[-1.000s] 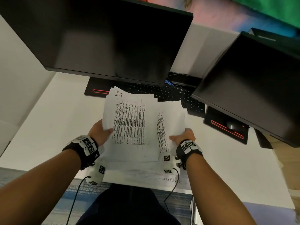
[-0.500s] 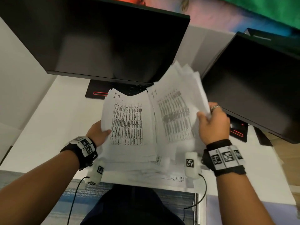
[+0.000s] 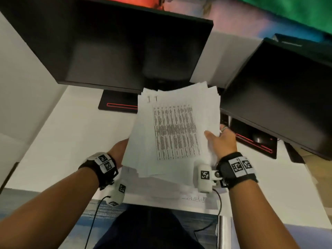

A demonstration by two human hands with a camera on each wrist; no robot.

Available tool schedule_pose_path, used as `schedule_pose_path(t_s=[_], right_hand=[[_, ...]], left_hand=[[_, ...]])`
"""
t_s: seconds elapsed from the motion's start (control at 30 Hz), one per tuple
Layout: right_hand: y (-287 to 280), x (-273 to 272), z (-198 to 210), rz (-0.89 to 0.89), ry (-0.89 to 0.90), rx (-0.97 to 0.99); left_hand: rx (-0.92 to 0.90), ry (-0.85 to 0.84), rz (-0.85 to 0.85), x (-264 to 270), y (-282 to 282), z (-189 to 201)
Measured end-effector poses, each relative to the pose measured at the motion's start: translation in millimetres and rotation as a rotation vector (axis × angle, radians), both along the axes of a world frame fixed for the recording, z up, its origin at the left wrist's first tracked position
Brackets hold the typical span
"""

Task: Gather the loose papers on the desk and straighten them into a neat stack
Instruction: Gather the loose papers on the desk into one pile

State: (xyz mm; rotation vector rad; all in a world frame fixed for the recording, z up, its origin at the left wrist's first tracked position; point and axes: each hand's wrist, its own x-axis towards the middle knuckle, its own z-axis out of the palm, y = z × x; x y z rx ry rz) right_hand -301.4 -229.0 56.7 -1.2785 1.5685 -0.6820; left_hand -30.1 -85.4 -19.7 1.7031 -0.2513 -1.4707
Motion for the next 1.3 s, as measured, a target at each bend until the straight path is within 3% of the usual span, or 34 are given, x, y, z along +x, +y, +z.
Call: schedule_pose_path(t_s=[0.07,0.13,0.2,0.3,0.33,0.4,0.47,0.53,0.63,0.7,0.83,0.97,1.17,1.3], right_hand=[[-0.6,6.0,-40.3,0.05,0.093,0.152],[3.5,11.5,-71.7,0.161,0.274,0.248],[11.8,20.8,-89.6,0.283,0.417,0.223],[22.0,29.5,-101.3,0.333,0.423,0.223],[22.9,27.5,-104.4,0.328,0.45,0.202],[22.5,19.8,-108.0,0.308,0.482,0.145],[23.3,12.8,-106.2,0.243,0.357,0.137],[22.3,11.7,-94.3,0.13,0.084,0.159],[12.7,16.3,-56.6,-0.001,-0.287,0.156],[3.9,19.8,-26.3,-0.02,-0.399,0.083],[2.9,24.0,21.2,0.004,-0.458,-0.172],[12.9,25.4,25.7,0.028,-0.455,-0.285],[19.7,35.4,-13.3,0.036,-0.31,-0.096],[21.5,37.2,-4.2,-0.015,-0.338,-0.099]], left_hand=[[0.019,0.2,0.051,5.7,-4.6,-7.4],[0.018,0.178,0.026,4.1,-12.3,-6.3],[0.081,-0.01,-0.122,2.3,-19.3,-18.2],[0.151,-0.538,-0.39,-2.5,-23.6,-27.3],[0.14,-0.635,-0.392,-5.2,-22.1,-22.3],[0.04,-0.658,-0.334,-8.3,-19.7,-8.9],[-0.086,-0.635,-0.278,-5.4,-14.4,3.7],[-0.204,-0.596,-0.224,0.9,-9.0,18.3],[-0.363,-0.534,-0.122,8.1,-9.3,52.3],[-0.45,-0.505,-0.059,8.6,-16.7,74.9],[-0.618,-0.523,0.022,6.9,-26.8,103.1],[-0.635,-0.496,-0.041,7.4,-26.4,87.2],[-0.446,-0.536,-0.013,-5.2,-29.3,53.1],[-0.419,-0.575,0.029,-5.9,-35.1,63.0]])
